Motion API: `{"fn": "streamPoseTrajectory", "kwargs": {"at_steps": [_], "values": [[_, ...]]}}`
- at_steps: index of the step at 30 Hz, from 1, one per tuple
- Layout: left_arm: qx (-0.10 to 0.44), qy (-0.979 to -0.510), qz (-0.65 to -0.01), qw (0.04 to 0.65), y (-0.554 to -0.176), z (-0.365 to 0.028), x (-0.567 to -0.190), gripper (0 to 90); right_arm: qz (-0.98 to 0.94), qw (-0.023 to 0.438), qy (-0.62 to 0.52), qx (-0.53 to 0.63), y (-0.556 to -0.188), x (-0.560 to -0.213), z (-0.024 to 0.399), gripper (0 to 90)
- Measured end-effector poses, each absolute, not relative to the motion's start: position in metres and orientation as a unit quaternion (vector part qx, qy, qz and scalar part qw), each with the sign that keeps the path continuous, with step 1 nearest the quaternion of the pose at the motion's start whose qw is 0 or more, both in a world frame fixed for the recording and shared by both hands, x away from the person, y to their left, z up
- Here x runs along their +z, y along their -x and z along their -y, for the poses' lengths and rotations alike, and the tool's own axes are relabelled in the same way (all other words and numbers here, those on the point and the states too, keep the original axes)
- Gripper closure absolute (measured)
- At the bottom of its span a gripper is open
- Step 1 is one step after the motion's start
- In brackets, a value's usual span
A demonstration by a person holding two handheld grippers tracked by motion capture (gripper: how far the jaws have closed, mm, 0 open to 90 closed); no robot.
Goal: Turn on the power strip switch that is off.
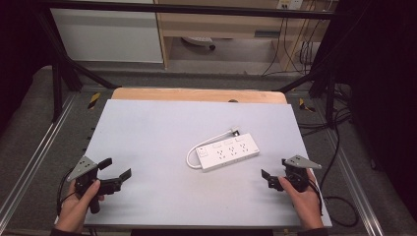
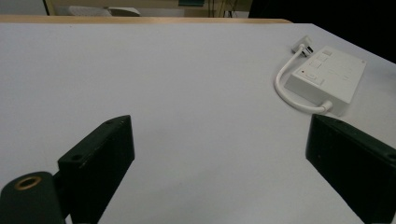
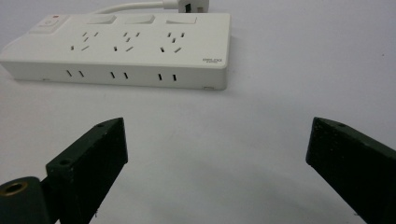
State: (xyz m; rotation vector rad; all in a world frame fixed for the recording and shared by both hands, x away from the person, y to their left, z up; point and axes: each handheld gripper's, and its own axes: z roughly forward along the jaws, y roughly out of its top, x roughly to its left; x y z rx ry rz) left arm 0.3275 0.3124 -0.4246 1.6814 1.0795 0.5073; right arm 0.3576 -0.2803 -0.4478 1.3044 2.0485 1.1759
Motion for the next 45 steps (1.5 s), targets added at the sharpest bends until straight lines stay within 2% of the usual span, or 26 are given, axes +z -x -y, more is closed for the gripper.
{"fn": "streamPoseTrajectory", "kwargs": {"at_steps": [23,45], "values": [[0.204,-0.703,-0.458,0.505,-0.329,-0.310,-0.426,5.3,-0.754,0.181,-0.477,0.413,-0.359,-0.441,0.276,4.3],[0.205,-0.702,-0.465,0.499,-0.330,-0.312,-0.426,5.5,-0.740,0.196,-0.467,0.443,-0.357,-0.428,0.273,4.1]]}}
